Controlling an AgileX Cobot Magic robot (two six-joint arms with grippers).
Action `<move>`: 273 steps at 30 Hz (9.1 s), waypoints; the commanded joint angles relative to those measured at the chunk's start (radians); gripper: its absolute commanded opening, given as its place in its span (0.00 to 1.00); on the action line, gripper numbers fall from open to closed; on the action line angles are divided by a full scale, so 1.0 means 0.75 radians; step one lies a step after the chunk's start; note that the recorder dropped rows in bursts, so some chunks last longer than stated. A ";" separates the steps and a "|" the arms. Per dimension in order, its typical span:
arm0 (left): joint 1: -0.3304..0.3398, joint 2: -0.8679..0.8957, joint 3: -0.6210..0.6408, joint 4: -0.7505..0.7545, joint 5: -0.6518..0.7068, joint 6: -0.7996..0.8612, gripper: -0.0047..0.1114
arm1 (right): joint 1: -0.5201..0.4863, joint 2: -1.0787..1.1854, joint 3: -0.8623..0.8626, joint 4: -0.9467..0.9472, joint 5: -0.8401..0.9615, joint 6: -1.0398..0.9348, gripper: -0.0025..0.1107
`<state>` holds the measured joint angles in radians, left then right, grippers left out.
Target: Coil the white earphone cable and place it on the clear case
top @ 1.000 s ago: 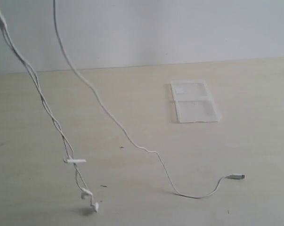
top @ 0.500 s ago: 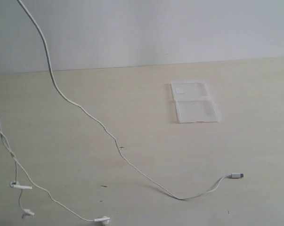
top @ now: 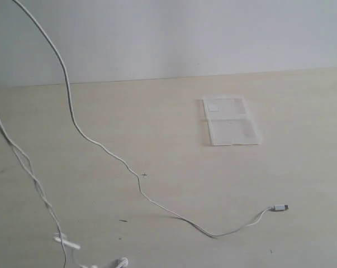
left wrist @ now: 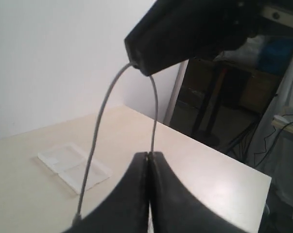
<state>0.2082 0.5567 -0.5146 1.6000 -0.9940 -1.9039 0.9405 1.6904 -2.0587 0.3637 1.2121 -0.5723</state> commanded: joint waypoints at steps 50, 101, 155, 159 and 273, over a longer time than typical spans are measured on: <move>0.002 0.221 -0.233 0.135 0.080 0.268 0.04 | 0.003 -0.002 -0.005 -0.220 -0.012 0.206 0.44; 0.002 0.300 -0.238 0.193 0.030 0.172 0.04 | -0.102 -0.254 0.432 -0.350 -0.238 0.325 0.02; 0.002 0.359 -0.298 -0.067 -0.019 0.473 0.49 | -0.102 -0.234 0.022 0.250 -0.638 0.125 0.02; 0.002 0.359 -0.298 -0.067 -0.067 0.467 0.59 | -0.102 -0.234 0.022 0.301 -0.650 0.063 0.02; -0.001 0.462 -0.199 0.015 -0.303 0.472 0.51 | -0.102 -0.173 0.022 0.607 -0.918 -0.076 0.02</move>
<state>0.2082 0.9007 -0.6711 1.6113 -1.2145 -1.5546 0.8702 1.5630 -2.0356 0.8150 0.5385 -0.6176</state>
